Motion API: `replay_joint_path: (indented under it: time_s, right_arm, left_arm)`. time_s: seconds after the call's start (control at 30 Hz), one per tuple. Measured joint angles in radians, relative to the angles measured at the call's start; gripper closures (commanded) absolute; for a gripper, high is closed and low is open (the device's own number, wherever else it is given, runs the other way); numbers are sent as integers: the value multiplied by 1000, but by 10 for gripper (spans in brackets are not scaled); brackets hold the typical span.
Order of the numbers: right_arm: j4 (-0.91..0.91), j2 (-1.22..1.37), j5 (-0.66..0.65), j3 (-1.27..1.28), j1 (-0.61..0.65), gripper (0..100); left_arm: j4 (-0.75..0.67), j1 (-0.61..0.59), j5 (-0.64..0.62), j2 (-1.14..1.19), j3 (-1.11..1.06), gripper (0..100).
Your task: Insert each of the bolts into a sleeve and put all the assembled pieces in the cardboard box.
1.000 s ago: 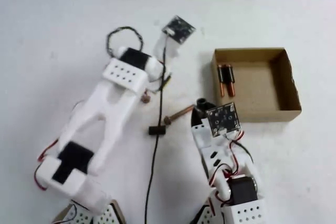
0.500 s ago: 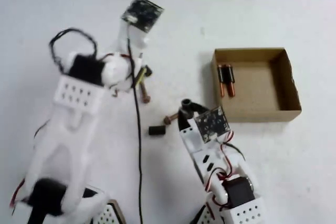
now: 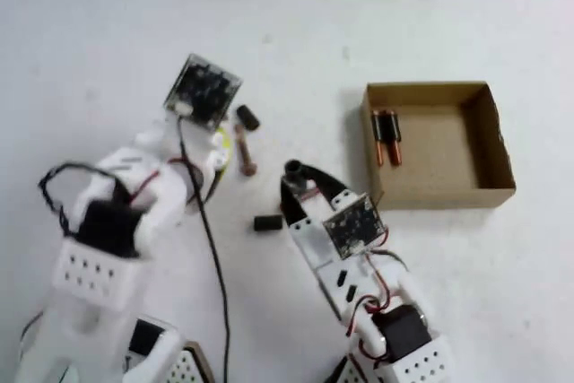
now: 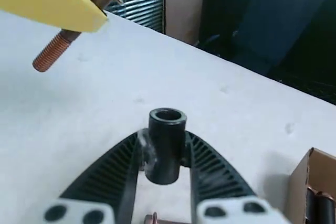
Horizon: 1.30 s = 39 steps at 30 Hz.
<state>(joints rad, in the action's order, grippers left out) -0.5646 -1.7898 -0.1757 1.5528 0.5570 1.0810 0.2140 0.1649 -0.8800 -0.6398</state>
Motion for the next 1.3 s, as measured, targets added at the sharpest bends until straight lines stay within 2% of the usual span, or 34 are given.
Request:
replay_joint_path:
  time_s: [0.23,0.3,0.5,0.57,0.73,1.1,1.3]
  right_arm:
    - [193,3,0,107,38,982]
    - [227,0,0,115,35,982]
    - [247,2,2,129,35,982]
    - [253,2,38,129,37,982]
    - [281,2,104,129,37,982]
    - [281,2,110,129,38,981]
    - [281,2,110,129,38,981]
  left_arm:
    - [-120,2,-175,-180,-84,978]
    - [-150,2,-192,-213,-98,978]
    - [-212,2,-210,-252,-104,978]
    - [-239,11,-224,-253,-106,977]
    - [-359,66,-361,-253,-172,977]
    - [-678,176,-384,-253,-339,977]
    - [-709,219,-384,-284,-365,977]
